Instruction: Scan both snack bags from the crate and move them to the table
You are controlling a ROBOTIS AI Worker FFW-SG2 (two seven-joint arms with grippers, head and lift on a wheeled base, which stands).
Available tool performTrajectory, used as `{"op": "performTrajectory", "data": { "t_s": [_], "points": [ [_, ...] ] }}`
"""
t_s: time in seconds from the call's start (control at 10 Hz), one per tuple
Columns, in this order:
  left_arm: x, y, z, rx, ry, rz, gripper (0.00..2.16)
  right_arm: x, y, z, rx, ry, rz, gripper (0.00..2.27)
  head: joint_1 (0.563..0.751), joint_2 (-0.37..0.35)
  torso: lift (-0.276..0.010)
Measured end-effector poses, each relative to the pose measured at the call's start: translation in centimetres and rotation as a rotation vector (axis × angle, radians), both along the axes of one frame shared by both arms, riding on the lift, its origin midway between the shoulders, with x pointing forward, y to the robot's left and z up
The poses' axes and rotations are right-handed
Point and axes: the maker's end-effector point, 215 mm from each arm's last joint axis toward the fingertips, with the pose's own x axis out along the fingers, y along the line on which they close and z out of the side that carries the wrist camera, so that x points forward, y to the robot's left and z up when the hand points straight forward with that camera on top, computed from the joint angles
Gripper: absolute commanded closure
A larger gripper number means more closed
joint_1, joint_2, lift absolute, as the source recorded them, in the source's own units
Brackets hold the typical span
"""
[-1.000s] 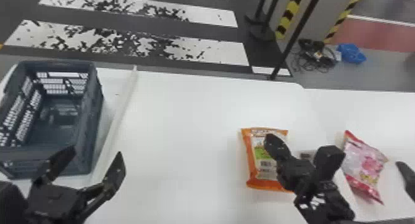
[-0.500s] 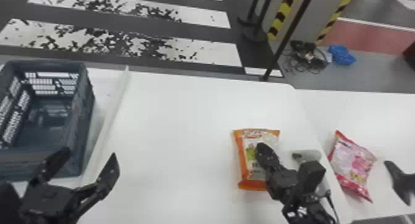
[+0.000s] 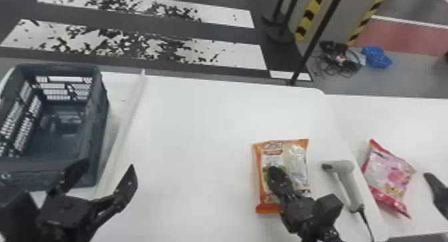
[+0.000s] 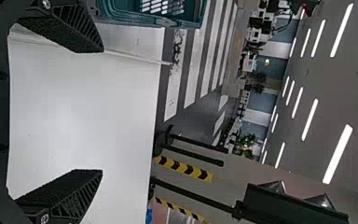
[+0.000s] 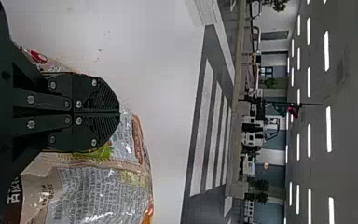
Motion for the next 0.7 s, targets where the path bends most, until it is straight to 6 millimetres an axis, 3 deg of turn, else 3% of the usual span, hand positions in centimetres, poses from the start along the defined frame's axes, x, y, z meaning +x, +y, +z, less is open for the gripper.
{"op": "performTrajectory", "data": {
  "t_s": [0.2, 0.4, 0.5, 0.6, 0.7],
  "points": [
    [0.1, 0.2, 0.1, -0.002, -0.005, 0.003, 0.07, -2.3, 0.4, 0.3, -0.022, -0.024, 0.044, 2.24, 0.695, -0.163, -0.087],
    [0.1, 0.2, 0.1, -0.004, -0.01, 0.005, 0.07, -3.1, 0.0, 1.3, -0.036, -0.048, 0.056, 2.24, 0.695, -0.174, -0.087],
    [0.2, 0.2, 0.2, -0.005, -0.012, 0.006, 0.07, -2.9, 0.0, 3.5, -0.031, -0.093, 0.061, 2.1, 0.695, -0.174, -0.087],
    [0.2, 0.2, 0.2, -0.005, -0.016, 0.007, 0.07, -2.7, -0.5, 6.8, -0.014, -0.147, 0.063, 1.36, 0.695, -0.176, -0.087],
    [0.2, 0.3, 0.4, -0.005, -0.021, 0.008, 0.07, -2.5, -1.8, 9.9, 0.008, -0.179, 0.058, 0.05, 0.695, -0.19, -0.087]
  ]
}}
